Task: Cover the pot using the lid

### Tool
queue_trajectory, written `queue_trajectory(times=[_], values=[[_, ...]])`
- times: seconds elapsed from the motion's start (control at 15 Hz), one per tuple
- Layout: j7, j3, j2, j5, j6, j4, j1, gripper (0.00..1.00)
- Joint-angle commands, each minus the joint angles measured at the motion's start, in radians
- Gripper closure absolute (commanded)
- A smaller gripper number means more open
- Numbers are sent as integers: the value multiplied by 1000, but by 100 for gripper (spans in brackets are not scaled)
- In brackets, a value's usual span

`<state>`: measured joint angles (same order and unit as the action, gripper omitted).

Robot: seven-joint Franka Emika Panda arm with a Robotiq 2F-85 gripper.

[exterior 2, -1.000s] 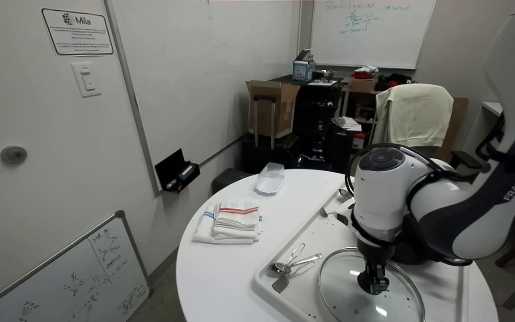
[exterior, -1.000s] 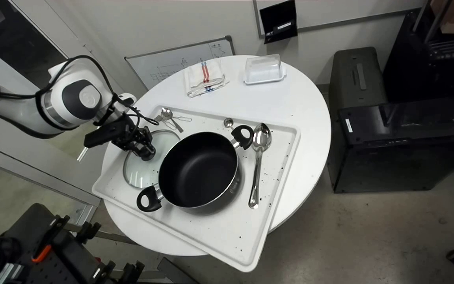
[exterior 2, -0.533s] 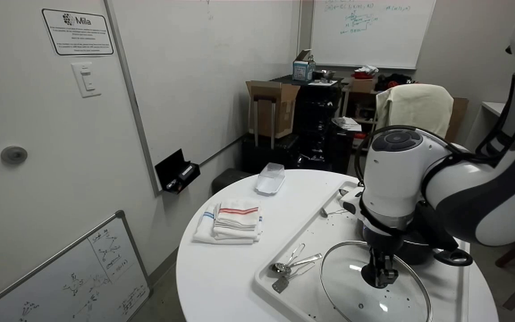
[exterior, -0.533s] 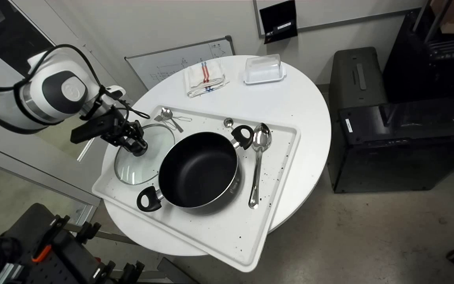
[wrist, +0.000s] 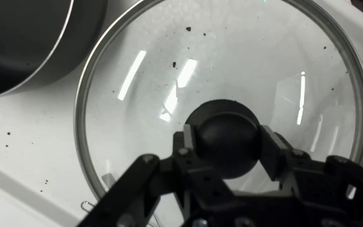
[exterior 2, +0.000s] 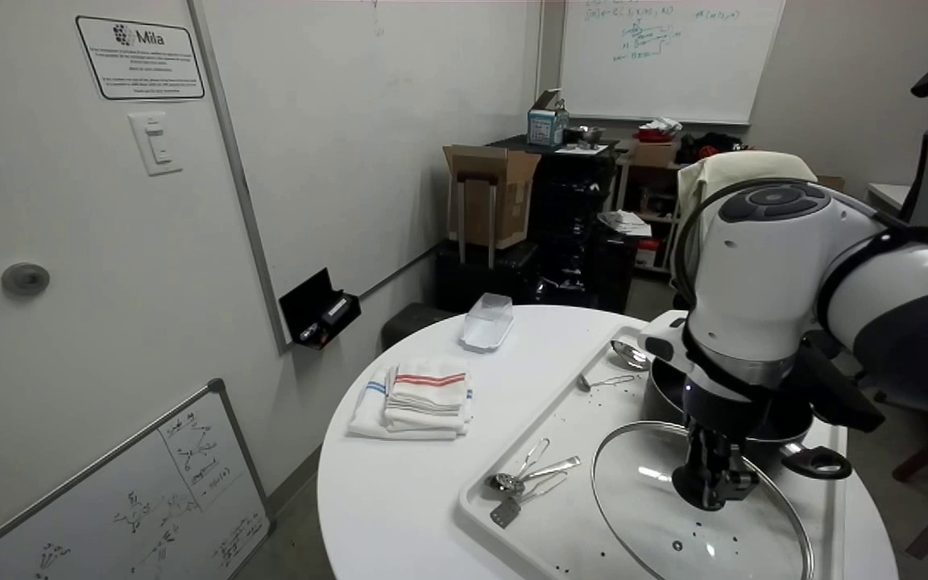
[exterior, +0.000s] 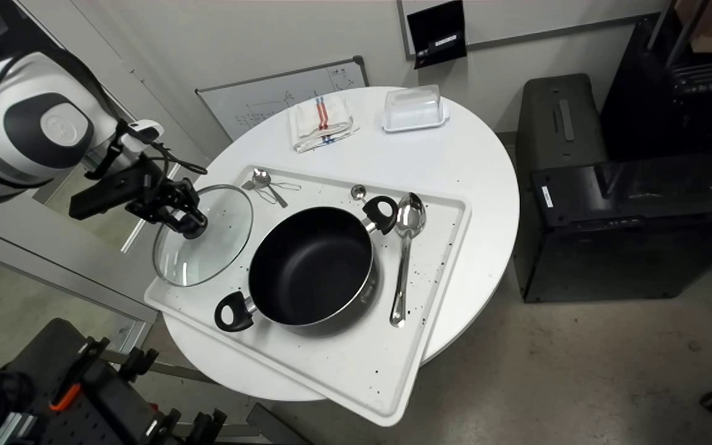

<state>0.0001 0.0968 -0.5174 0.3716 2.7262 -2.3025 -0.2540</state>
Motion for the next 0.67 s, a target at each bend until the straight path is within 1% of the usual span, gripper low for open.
queue_trajectory(times=[0.0, 0.2, 0.6], values=[[-29, 10, 120, -30, -8, -93, 11, 75], [-23, 3, 174, -33, -18, -137, 21, 75], [-25, -26, 240, -63, -24, -196, 88, 75]])
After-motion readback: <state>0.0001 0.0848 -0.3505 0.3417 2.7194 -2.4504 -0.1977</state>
